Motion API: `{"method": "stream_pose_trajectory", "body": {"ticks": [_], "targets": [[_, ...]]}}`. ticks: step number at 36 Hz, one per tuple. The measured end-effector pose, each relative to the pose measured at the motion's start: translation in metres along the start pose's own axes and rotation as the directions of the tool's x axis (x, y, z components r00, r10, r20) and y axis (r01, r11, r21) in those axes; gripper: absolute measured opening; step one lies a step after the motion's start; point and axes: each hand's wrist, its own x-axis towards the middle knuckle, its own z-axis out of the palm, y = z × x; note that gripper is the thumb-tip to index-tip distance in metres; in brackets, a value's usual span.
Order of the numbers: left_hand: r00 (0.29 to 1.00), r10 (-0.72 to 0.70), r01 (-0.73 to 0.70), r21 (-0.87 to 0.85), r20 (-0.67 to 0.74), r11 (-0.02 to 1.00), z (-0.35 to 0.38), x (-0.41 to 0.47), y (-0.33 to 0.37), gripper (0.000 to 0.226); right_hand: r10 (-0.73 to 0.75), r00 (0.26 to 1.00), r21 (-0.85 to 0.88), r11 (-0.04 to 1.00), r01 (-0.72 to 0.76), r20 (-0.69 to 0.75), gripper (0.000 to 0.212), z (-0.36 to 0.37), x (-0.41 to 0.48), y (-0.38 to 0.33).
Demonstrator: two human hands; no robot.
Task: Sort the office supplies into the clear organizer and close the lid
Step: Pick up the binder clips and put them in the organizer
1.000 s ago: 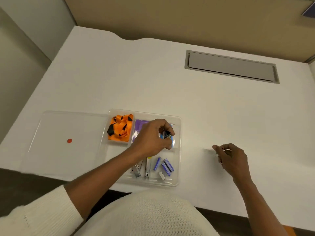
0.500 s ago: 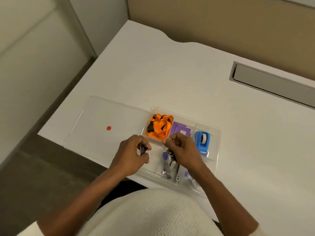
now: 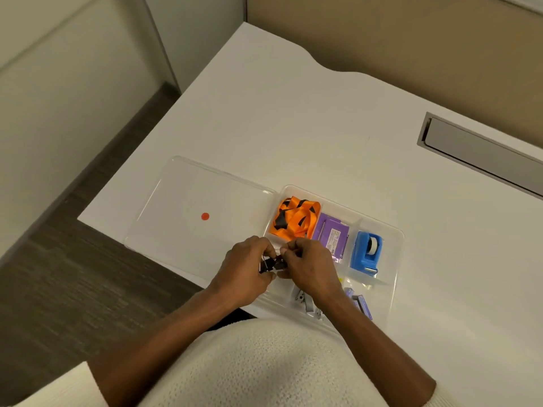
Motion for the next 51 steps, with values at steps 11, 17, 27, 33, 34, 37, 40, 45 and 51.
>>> {"method": "stream_pose_trajectory", "body": {"ticks": [11, 17, 27, 33, 34, 37, 40, 45, 51], "targets": [[1.000, -0.007, 0.008, -0.034, 0.027, 0.999, -0.003, 0.005, -0.005, 0.048, 0.027, 1.000, 0.042, 0.999, -0.028, 0.008, 0.020, -0.010, -0.002, 0.005], [0.999, 0.033, -0.033, -0.006, 0.018, 0.999, -0.007, 0.007, -0.006, 0.038, -0.046, 0.999, -0.022, 0.999, 0.046, 0.004, 0.022, -0.015, -0.007, 0.005], [0.998, 0.023, -0.027, -0.074, -0.054, 0.997, -0.041, 0.011, -0.022, 0.021, -0.231, 0.957, -0.101, 0.971, 0.216, -0.177, 0.032, -0.036, -0.006, 0.005], [0.982, -0.072, 0.060, -0.071, -0.173, 0.996, -0.071, 0.013, -0.051, 0.020, -0.255, 0.960, -0.223, 0.949, 0.224, -0.120, 0.012, -0.049, -0.003, 0.004], [0.975, -0.099, 0.087, -0.070, -0.200, 0.994, -0.076, 0.014, -0.059, 0.019, -0.265, 0.961, -0.279, 0.932, 0.232, -0.085, 0.012, -0.048, -0.004, 0.005], [0.939, -0.162, 0.161, -0.030, -0.304, 0.987, -0.089, 0.015, -0.086, 0.019, -0.324, 0.945, -0.357, 0.879, 0.317, 0.041, 0.015, -0.043, -0.010, 0.005], [0.886, -0.196, 0.242, 0.059, -0.421, 0.968, -0.098, 0.018, -0.114, 0.023, -0.473, 0.857, -0.421, 0.747, 0.514, 0.206, 0.020, -0.029, -0.016, 0.006], [0.822, -0.210, 0.347, 0.174, -0.530, 0.922, -0.106, 0.025, -0.149, 0.032, -0.518, 0.720, -0.585, 0.433, 0.686, 0.462, 0.027, 0.000, -0.016, 0.007], [0.837, -0.212, 0.361, 0.218, -0.505, 0.907, -0.099, 0.032, -0.174, 0.046, -0.487, 0.735, -0.646, 0.377, 0.664, 0.471, 0.030, 0.011, -0.007, 0.000]]}}
